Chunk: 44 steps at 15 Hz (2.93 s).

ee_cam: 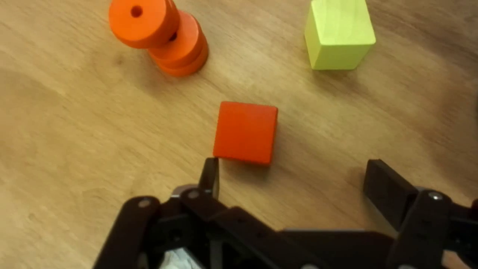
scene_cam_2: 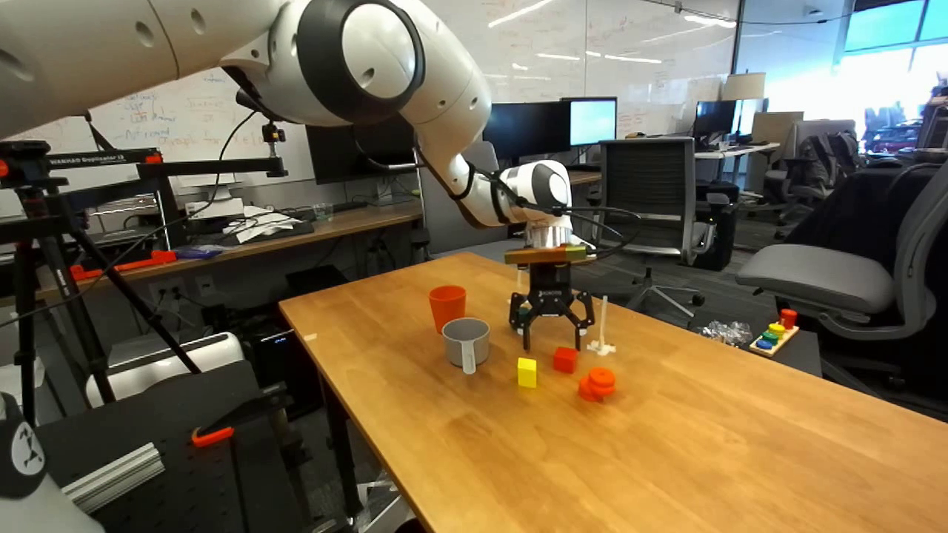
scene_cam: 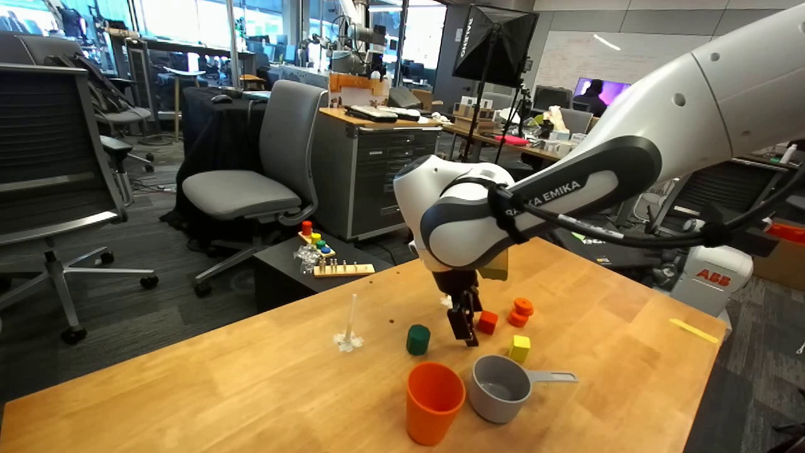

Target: Put the orange, green and yellow building blocks in the grey pot

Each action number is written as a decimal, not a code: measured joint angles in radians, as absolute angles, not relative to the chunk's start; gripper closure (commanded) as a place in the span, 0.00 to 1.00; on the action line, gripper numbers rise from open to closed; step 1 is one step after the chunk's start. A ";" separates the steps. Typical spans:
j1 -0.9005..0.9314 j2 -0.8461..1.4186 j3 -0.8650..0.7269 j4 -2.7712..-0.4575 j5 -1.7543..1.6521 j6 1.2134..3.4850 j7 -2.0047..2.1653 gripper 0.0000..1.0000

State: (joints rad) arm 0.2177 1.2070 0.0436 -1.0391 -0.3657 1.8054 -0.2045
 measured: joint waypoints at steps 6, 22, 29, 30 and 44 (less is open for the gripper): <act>0.196 1.134 0.040 -1.142 -0.368 1.833 -0.204 0.00; 0.169 1.073 0.024 -1.298 -0.368 2.012 -0.189 0.84; 0.209 1.043 0.039 -1.347 -0.368 2.030 -0.186 0.84; 0.226 1.035 0.043 -1.355 -0.368 2.030 -0.182 0.84; 0.375 0.797 0.074 -1.558 -0.381 2.029 -0.047 0.84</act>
